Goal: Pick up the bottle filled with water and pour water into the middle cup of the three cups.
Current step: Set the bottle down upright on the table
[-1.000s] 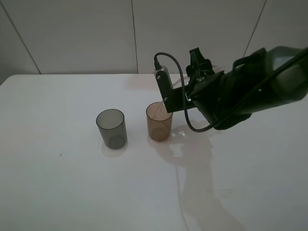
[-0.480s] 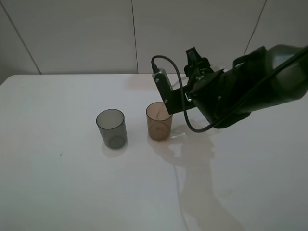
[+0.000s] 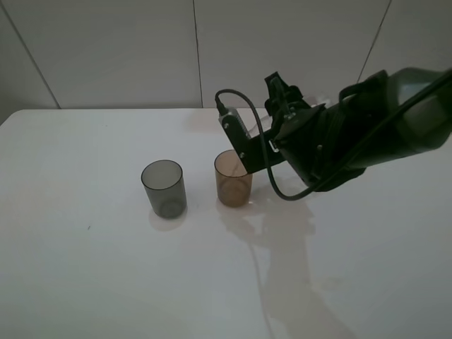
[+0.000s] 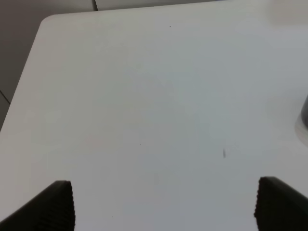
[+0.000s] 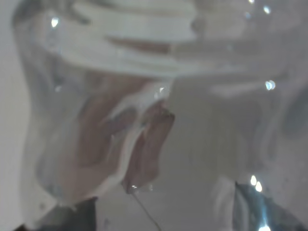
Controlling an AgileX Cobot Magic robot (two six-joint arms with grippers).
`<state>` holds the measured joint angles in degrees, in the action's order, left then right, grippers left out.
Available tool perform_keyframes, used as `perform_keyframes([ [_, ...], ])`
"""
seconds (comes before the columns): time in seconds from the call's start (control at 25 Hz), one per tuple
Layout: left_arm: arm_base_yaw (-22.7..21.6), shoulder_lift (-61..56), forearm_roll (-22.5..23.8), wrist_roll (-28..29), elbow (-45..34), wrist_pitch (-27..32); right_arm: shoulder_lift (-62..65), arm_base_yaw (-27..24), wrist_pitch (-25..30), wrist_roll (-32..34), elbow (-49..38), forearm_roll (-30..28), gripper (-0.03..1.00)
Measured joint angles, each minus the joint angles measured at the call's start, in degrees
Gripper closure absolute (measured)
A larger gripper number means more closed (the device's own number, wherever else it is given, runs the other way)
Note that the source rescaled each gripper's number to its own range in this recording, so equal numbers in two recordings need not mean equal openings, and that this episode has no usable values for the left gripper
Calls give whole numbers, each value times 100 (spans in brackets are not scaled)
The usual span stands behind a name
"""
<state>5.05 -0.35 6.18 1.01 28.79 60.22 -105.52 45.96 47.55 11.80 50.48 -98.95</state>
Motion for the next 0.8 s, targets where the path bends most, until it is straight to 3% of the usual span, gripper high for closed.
perform_keyframes([
  [0.8,0,0,0,0,0,0,0,66,37,-86,0,-6,94],
])
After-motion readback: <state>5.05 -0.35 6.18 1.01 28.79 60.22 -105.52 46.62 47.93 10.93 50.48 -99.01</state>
